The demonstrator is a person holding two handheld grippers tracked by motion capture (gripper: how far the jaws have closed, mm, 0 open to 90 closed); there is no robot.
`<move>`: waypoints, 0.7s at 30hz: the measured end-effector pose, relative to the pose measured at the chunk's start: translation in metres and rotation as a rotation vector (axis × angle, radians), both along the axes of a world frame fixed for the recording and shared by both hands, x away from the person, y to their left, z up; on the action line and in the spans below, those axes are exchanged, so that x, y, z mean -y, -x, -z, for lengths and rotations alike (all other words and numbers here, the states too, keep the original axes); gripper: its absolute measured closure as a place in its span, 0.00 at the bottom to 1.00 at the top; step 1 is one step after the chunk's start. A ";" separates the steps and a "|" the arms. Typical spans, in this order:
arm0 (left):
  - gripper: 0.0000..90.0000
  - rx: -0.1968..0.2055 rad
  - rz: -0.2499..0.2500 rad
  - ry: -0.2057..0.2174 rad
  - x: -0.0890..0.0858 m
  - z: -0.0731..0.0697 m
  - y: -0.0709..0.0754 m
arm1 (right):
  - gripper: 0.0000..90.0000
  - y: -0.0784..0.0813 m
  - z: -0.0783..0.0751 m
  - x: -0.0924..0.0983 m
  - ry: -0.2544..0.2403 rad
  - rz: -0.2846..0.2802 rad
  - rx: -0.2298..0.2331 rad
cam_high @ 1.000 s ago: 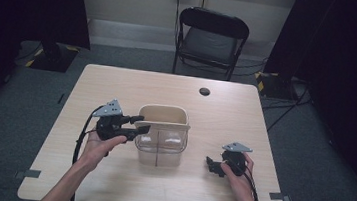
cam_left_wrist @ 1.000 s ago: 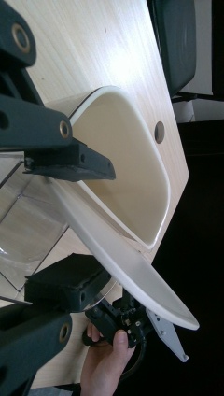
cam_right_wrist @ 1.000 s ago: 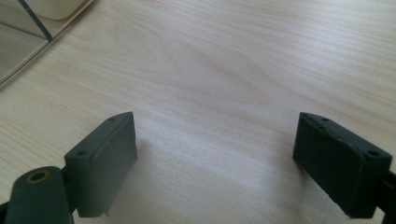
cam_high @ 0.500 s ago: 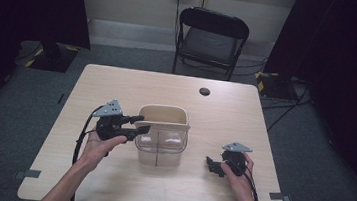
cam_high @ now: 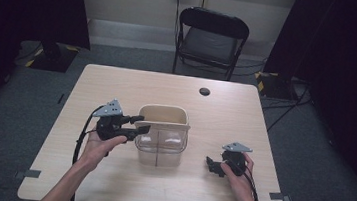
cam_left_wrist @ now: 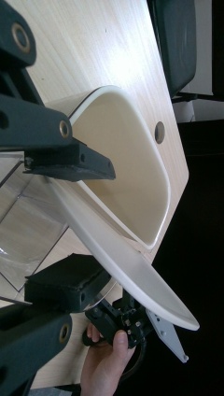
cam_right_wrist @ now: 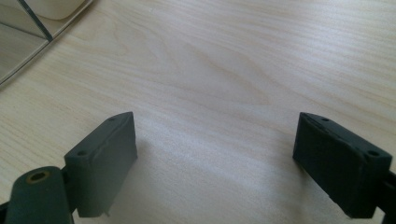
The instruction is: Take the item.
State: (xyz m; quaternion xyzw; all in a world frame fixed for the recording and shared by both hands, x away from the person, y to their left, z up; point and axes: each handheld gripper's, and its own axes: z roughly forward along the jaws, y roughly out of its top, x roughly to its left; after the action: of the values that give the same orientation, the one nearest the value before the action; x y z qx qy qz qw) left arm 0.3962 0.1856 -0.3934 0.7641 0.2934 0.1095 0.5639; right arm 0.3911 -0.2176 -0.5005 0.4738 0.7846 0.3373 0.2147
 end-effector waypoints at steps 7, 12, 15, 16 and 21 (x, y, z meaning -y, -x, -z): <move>0.57 -0.002 0.002 0.000 0.000 0.000 0.000 | 0.14 0.000 0.000 0.000 0.000 0.000 0.000; 0.57 -0.002 0.000 0.002 0.000 0.000 0.000 | 0.14 0.000 0.000 0.000 -0.001 0.001 -0.001; 0.57 -0.002 0.000 0.002 0.000 0.000 0.000 | 0.14 0.000 0.000 0.000 -0.001 0.001 -0.001; 0.57 -0.005 0.003 0.001 0.000 0.000 0.000 | 0.14 0.000 0.000 0.000 0.000 0.000 0.000; 0.56 -0.006 0.002 0.004 0.000 0.000 0.000 | 0.14 0.000 0.000 0.000 0.000 0.000 0.000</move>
State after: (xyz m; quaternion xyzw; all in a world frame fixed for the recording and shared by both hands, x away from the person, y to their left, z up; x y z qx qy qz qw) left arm 0.3963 0.1858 -0.3931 0.7637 0.2944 0.1060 0.5646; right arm 0.3911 -0.2176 -0.5005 0.4739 0.7846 0.3374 0.2147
